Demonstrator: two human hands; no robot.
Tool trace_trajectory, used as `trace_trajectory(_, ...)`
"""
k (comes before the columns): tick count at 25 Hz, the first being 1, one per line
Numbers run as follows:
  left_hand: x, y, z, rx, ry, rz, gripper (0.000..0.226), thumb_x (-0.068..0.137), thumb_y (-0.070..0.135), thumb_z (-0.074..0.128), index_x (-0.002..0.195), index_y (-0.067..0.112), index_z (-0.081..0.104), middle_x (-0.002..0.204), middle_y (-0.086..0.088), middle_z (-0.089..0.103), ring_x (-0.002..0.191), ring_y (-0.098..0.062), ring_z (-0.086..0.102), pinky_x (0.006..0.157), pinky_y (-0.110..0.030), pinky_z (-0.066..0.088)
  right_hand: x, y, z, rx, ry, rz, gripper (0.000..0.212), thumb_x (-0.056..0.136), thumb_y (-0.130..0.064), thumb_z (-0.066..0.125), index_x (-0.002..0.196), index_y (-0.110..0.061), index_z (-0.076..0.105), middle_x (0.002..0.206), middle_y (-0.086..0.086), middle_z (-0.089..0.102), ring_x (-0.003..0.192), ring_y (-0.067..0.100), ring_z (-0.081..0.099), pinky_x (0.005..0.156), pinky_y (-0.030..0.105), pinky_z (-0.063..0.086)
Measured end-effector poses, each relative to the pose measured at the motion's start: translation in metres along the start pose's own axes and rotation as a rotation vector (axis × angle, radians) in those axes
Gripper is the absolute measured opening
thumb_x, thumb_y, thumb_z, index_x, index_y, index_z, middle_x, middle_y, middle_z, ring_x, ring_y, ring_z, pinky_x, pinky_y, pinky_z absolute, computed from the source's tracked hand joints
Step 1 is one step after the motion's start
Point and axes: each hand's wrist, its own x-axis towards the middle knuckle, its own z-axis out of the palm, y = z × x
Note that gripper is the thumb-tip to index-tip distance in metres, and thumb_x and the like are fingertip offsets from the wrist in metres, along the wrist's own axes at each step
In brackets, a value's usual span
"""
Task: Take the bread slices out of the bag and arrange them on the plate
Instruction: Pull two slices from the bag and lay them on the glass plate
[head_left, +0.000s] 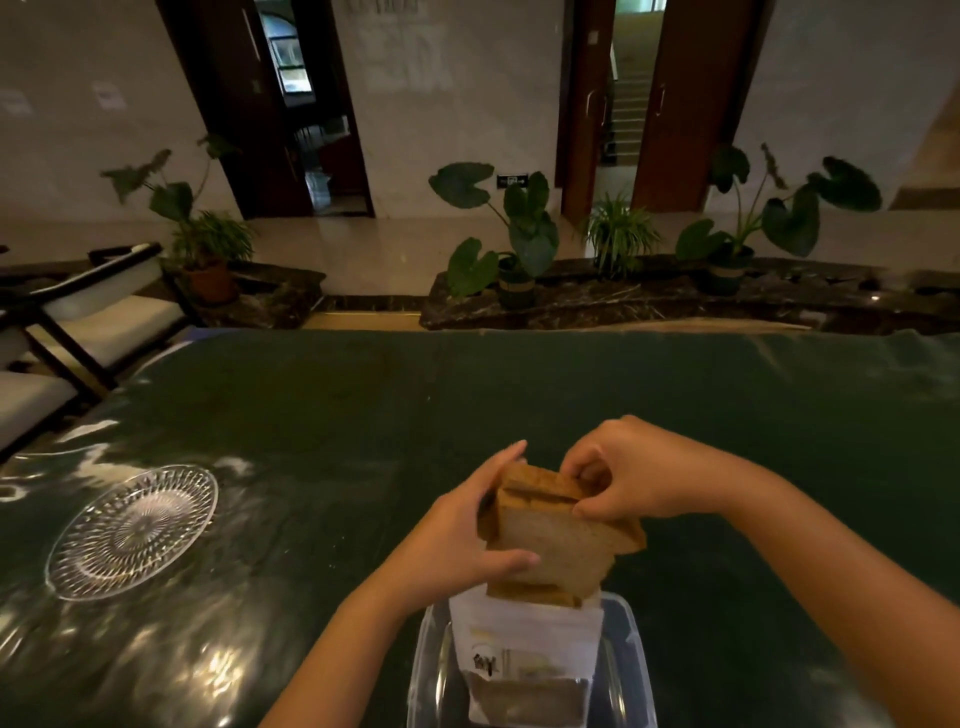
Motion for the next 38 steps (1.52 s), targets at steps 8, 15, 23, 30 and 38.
trace_trajectory(8, 0.017, 0.011, -0.012, -0.209, 0.254, 0.023, 0.036, 0.076, 0.014, 0.070, 0.100, 0.041, 0.064, 0.103, 0.014, 0.071, 0.098, -0.005, 0.066, 0.072, -0.019, 0.055, 0.020, 0.016, -0.029, 0.292, 0.117, -0.179, 0.026, 0.072, -0.027, 0.072, 0.095, -0.037, 0.067, 0.095, -0.014, 0.069, 0.091, -0.003, 0.063, 0.076, 0.015, 0.054)
trace_trajectory(15, -0.031, 0.002, -0.061, -0.261, 0.542, -0.001, 0.036, 0.063, 0.033, 0.074, 0.096, 0.045, 0.065, 0.101, 0.018, 0.071, 0.094, -0.004, 0.067, 0.068, -0.017, 0.055, 0.069, -0.006, 0.016, 0.947, 0.046, -0.236, 0.086, 0.061, -0.033, 0.080, 0.130, -0.054, 0.032, 0.138, -0.022, 0.042, 0.125, 0.001, 0.044, 0.096, 0.030, 0.047)
trace_trajectory(23, -0.149, -0.054, -0.155, -0.313, 0.751, -0.086, 0.031, 0.072, 0.012, 0.074, 0.096, 0.029, 0.064, 0.090, 0.012, 0.075, 0.085, -0.008, 0.070, 0.061, -0.017, 0.054, 0.146, -0.135, 0.111, 1.071, 0.111, -0.178, 0.053, 0.066, -0.024, 0.077, 0.113, -0.035, 0.056, 0.106, -0.003, 0.071, 0.098, 0.012, 0.067, 0.074, 0.032, 0.058)
trace_trajectory(30, -0.288, -0.130, -0.246, -0.358, 0.841, -0.260, 0.036, 0.070, 0.021, 0.075, 0.101, 0.034, 0.062, 0.105, 0.002, 0.071, 0.095, -0.013, 0.068, 0.071, -0.031, 0.059, 0.205, -0.285, 0.233, 1.063, 0.259, -0.085, 0.029, 0.076, -0.013, 0.069, 0.090, -0.037, 0.063, 0.095, -0.006, 0.070, 0.089, 0.008, 0.067, 0.065, 0.023, 0.053)
trace_trajectory(38, -0.325, -0.173, -0.316, -0.192, 0.808, -0.394, 0.029, 0.070, 0.031, 0.073, 0.092, 0.040, 0.057, 0.101, 0.009, 0.064, 0.093, -0.012, 0.062, 0.079, -0.040, 0.057, 0.255, -0.345, 0.286, 1.146, 0.301, 0.011, 0.030, 0.075, -0.012, 0.069, 0.094, -0.034, 0.063, 0.096, -0.006, 0.070, 0.083, 0.001, 0.067, 0.057, 0.018, 0.053)
